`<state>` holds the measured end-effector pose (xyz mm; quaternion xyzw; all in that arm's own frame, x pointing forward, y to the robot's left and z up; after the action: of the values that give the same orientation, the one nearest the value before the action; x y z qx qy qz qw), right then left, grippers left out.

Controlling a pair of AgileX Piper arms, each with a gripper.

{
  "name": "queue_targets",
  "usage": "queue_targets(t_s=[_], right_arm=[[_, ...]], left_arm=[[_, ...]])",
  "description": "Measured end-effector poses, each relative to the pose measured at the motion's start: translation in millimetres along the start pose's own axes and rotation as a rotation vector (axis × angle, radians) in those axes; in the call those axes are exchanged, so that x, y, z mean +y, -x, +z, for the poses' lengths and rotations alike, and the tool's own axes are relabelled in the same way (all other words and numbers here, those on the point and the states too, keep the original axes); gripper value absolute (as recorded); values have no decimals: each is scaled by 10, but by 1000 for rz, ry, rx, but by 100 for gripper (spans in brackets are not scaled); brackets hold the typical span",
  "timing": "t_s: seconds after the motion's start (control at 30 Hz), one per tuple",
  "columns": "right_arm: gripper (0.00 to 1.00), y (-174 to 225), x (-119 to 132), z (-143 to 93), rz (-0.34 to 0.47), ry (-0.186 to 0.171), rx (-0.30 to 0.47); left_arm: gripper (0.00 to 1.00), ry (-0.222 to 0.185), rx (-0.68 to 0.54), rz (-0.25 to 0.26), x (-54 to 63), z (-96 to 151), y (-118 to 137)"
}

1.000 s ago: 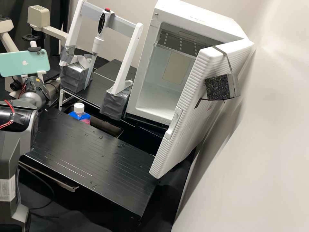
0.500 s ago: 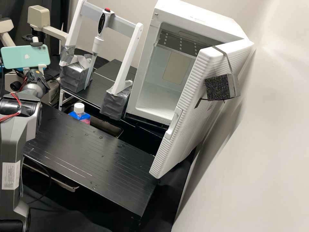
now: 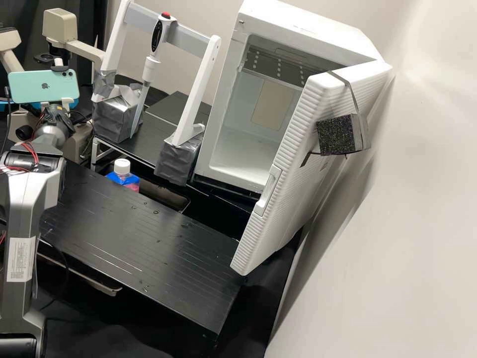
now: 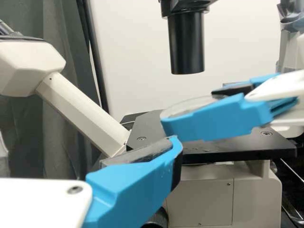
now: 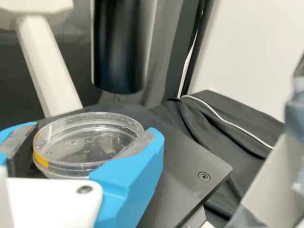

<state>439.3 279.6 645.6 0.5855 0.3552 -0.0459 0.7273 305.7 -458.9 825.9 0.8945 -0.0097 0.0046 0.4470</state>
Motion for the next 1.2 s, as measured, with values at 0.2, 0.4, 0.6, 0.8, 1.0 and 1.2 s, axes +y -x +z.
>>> queue_targets(t_s=[0.2, 0.4, 0.6, 0.8, 1.0, 1.2], right_arm=[[0, -88, -32, -8, 4, 3, 8], [0, -153, -45, -45, 9, 7, 8], [0, -210, -34, -27, 17, 6, -5], [0, -229, -40, -1, 20, -14, -10], [0, -223, 1, 40, 28, -16, -19], [100, -220, 14, 62, 30, -16, -25]], left_arm=[[100, 0, 0, 0, 0, 0, 0], [100, 0, 0, 0, 0, 0, 0], [100, 0, 0, 0, 0, 0, 0], [100, 0, 0, 0, 0, 0, 0], [100, 0, 0, 0, 0, 0, 0], [100, 0, 0, 0, 0, 0, 0]])
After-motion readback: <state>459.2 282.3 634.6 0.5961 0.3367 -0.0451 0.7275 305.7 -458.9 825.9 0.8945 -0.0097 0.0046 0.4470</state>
